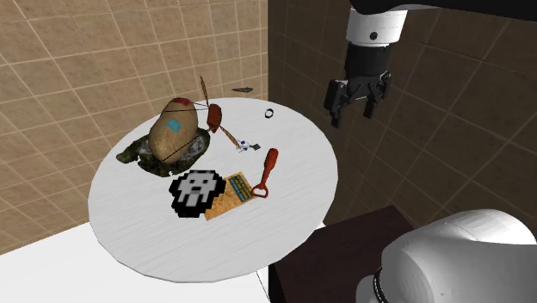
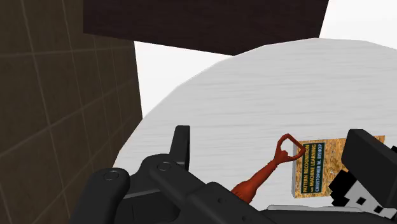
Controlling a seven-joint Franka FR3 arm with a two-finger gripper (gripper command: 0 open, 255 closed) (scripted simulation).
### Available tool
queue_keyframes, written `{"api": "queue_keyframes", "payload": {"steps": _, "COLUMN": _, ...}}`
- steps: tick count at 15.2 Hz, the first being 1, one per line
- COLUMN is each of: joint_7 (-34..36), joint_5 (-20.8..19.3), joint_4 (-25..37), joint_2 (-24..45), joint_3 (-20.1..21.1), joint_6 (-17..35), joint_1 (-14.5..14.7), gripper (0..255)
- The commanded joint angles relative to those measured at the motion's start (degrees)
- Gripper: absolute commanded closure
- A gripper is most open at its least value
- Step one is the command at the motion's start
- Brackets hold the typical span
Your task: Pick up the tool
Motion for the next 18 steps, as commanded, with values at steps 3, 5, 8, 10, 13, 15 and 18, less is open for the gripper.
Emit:
{"api": "queue_keyframes", "payload": {"steps": 3, "joint_7": 2.6, "joint_5": 1.4, "joint_4": -2.9, "joint_2": 0.6, "joint_3": 1.3, "joint_6": 4.3, "joint_1": -0.2, "gripper": 0}}
{"api": "queue_keyframes", "payload": {"steps": 5, "joint_7": 5.1, "joint_5": 2.8, "joint_4": -5.5, "joint_2": 1.7, "joint_3": 2.7, "joint_6": 8.8, "joint_1": -0.4, "gripper": 0}}
{"api": "queue_keyframes", "payload": {"steps": 8, "joint_7": 8.8, "joint_5": 4.8, "joint_4": -8.8, "joint_2": 4.0, "joint_3": 4.8, "joint_6": 15.7, "joint_1": -0.6, "gripper": 0}}
{"api": "queue_keyframes", "payload": {"steps": 10, "joint_7": 11.2, "joint_5": 6.1, "joint_4": -10.5, "joint_2": 6.2, "joint_3": 6.3, "joint_6": 20.5, "joint_1": -0.8, "gripper": 0}}
{"api": "queue_keyframes", "payload": {"steps": 13, "joint_7": 14.8, "joint_5": 7.7, "joint_4": -12.4, "joint_2": 10.3, "joint_3": 8.5, "joint_6": 27.8, "joint_1": -1.1, "gripper": 0}}
{"api": "queue_keyframes", "payload": {"steps": 15, "joint_7": 17.2, "joint_5": 8.6, "joint_4": -13.2, "joint_2": 13.6, "joint_3": 10.0, "joint_6": 32.8, "joint_1": -1.4, "gripper": 0}}
{"api": "queue_keyframes", "payload": {"steps": 18, "joint_7": 20.8, "joint_5": 9.5, "joint_4": -13.6, "joint_2": 19.3, "joint_3": 12.2, "joint_6": 40.3, "joint_1": -1.9, "gripper": 0}}
